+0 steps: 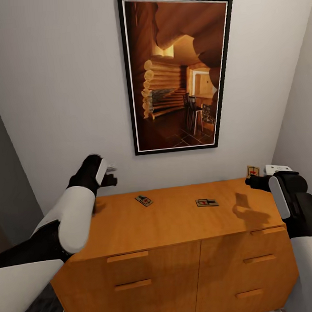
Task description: Take the four mousetraps from the cabinet in the bathroom and place them on the bathroom floor. Make sure all four end up on the same floor surface, and ensure that at least two of them are either under or directly next to the same bathroom sink.
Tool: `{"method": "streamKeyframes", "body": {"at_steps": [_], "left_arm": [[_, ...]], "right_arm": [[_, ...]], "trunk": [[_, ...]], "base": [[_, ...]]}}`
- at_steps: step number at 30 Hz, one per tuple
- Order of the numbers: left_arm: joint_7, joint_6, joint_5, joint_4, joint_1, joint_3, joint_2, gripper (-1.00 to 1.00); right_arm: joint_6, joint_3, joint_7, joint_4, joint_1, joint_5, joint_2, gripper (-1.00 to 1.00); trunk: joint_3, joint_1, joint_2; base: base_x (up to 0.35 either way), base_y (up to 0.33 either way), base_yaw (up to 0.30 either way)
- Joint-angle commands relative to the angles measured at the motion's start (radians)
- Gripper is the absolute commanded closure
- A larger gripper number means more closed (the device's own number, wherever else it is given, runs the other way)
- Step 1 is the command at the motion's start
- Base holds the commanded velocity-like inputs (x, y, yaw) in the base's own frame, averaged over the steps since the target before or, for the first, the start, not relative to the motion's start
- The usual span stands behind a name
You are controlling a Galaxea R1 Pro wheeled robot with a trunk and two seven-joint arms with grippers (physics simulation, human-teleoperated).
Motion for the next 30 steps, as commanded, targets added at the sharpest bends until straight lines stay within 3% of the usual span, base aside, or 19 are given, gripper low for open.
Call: {"method": "streamKeyframes", "body": {"at_steps": [1, 11, 24, 30], "left_arm": [[-0.003, 0.003, -0.010, 0.011, -0.008, 0.009, -0.001, -1.00], [-0.001, 0.003, -0.011, 0.059, -0.035, 0.012, 0.028, -1.00], [0.001, 0.004, -0.013, 0.063, -0.037, 0.017, 0.107, -1.00], [0.001, 0.004, -0.013, 0.065, -0.037, 0.018, 0.112, -1.00]], "right_arm": [[0.003, 0.000, -0.009, -0.001, -0.001, -0.014, -0.001, 1.00], [0.003, 0.000, -0.009, -0.001, -0.001, -0.014, 0.000, 1.00], [0.003, 0.000, -0.010, -0.001, -0.001, -0.014, 0.000, 1.00], [0.003, 0.000, -0.010, -0.001, -0.001, -0.014, 0.000, 1.00]], "trunk": [[-0.001, 0.000, -0.001], [-0.001, 0.000, -0.001], [-0.001, 0.000, -0.001], [-0.001, 0.000, -0.001]], "base": [[0.000, 0.000, 0.000], [0.000, 0.000, 0.000], [0.000, 0.000, 0.000], [0.000, 0.000, 0.000]]}}
